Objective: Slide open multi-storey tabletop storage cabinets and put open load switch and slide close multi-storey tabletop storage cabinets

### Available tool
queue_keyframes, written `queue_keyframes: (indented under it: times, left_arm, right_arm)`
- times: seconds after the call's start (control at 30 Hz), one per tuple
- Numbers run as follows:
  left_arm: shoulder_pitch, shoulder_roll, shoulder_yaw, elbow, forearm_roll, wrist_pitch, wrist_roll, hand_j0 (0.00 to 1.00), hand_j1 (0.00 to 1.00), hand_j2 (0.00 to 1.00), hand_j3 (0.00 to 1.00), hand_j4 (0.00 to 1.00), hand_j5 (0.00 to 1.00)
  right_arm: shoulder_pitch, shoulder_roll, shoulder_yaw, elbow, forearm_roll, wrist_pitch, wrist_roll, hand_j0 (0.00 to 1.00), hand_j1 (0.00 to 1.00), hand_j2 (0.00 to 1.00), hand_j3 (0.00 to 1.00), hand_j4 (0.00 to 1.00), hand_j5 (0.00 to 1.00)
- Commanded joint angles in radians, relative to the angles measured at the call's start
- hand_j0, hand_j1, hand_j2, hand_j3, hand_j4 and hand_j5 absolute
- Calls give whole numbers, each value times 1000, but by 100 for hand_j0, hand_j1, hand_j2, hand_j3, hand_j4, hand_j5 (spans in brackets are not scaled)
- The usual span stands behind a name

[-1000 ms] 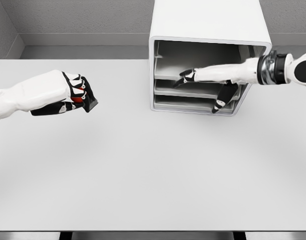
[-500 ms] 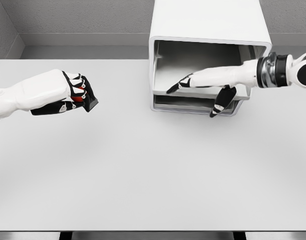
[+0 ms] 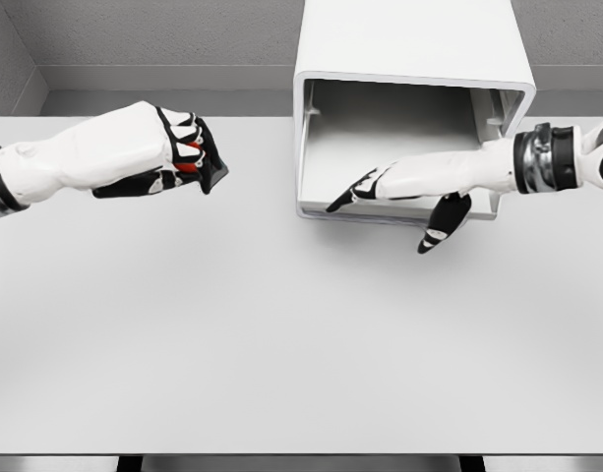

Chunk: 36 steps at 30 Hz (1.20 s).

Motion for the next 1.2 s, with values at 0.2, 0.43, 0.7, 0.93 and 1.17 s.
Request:
queue_keyframes:
  times: [0.2,0.43,0.7,0.93,1.17]
  left_arm:
    - [-86,-127,-67,3,-45,2,-9,34,34,34,34,34,34]
    - [-167,-259,-143,29,-96,2,-11,34,34,34,34,34,34]
    - [-204,-340,-149,109,-116,2,-54,34,34,34,34,34,34]
    - [-207,-373,-149,153,-134,2,-54,34,34,34,34,34,34]
    - [-206,-374,-151,155,-133,2,-58,34,34,34,34,34,34]
  right_arm:
    - [0,-28,26,-12,-2,-94,0,100,100,100,100,100,100]
    - [-2,-28,53,-17,-2,-111,0,100,100,100,100,100,100]
    - [-2,-65,53,-21,-2,-215,0,100,100,100,100,100,100]
    - [-2,-90,50,-20,-6,-290,0,100,100,100,100,100,100]
    - [-2,-90,49,-20,-7,-301,0,100,100,100,100,100,100]
